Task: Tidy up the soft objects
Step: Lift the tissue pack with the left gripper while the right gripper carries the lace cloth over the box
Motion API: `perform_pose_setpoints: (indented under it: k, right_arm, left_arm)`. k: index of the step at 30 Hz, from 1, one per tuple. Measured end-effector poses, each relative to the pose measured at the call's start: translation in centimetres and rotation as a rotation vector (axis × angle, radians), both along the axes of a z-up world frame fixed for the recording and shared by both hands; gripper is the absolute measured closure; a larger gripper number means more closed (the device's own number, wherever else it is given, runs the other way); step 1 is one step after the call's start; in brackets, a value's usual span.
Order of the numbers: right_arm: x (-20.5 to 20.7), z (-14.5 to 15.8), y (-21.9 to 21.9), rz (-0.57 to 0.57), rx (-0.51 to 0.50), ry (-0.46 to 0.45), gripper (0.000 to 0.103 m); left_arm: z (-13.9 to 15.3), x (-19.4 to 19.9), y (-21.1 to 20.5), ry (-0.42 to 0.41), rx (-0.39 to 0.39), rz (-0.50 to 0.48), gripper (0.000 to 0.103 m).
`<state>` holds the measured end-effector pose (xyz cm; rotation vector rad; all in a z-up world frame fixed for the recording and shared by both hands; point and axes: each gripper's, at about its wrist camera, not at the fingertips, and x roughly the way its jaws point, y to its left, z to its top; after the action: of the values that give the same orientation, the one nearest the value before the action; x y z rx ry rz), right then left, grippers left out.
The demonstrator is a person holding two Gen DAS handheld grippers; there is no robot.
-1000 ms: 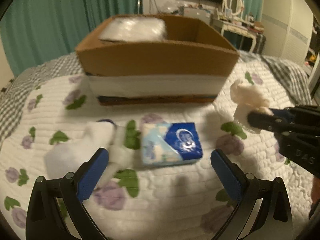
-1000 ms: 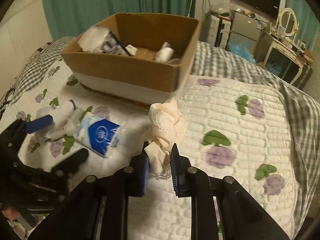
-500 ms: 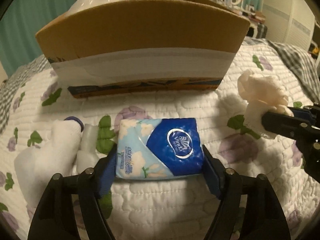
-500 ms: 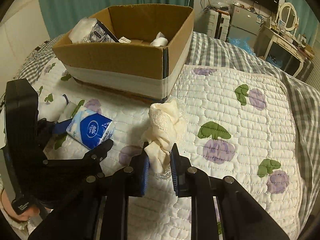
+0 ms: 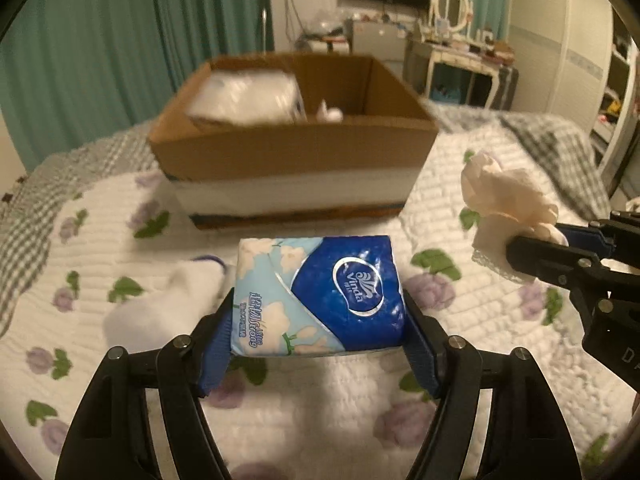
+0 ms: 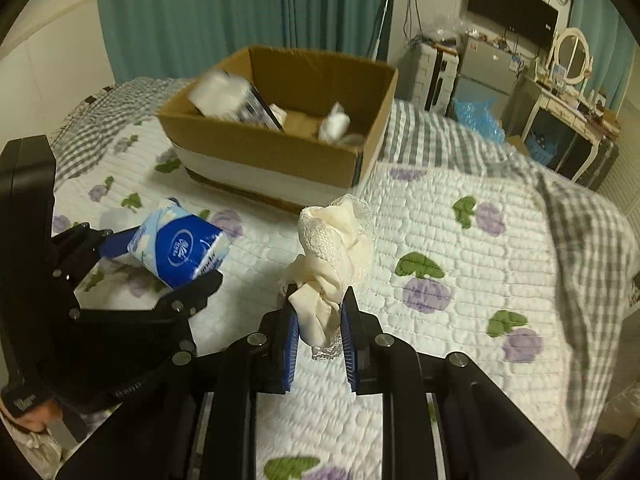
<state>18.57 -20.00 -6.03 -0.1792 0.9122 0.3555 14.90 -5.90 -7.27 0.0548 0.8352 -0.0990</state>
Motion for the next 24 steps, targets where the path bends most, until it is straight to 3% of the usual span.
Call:
perform_pose_setpoints:
  k: [9, 20, 24]
  right_arm:
    - [-4.0, 6.4, 1.4, 0.017, -0.011, -0.104, 0.085]
    - [-7.0, 12.1, 4.2, 0.054, -0.011, -0.195, 0.085]
    - [-7.0, 14.2, 4.6, 0.066, 0.006, -0.22, 0.085]
  left_arm:
    - [6.9, -2.8, 1.4, -0.12, 0.003, 0.024, 0.031]
    - [11.9, -5.0, 3.3, -0.212, -0.005, 0.026, 0.031]
    - [13.5, -4.7, 4.1, -0.254, 0.027, 0.024, 0.031]
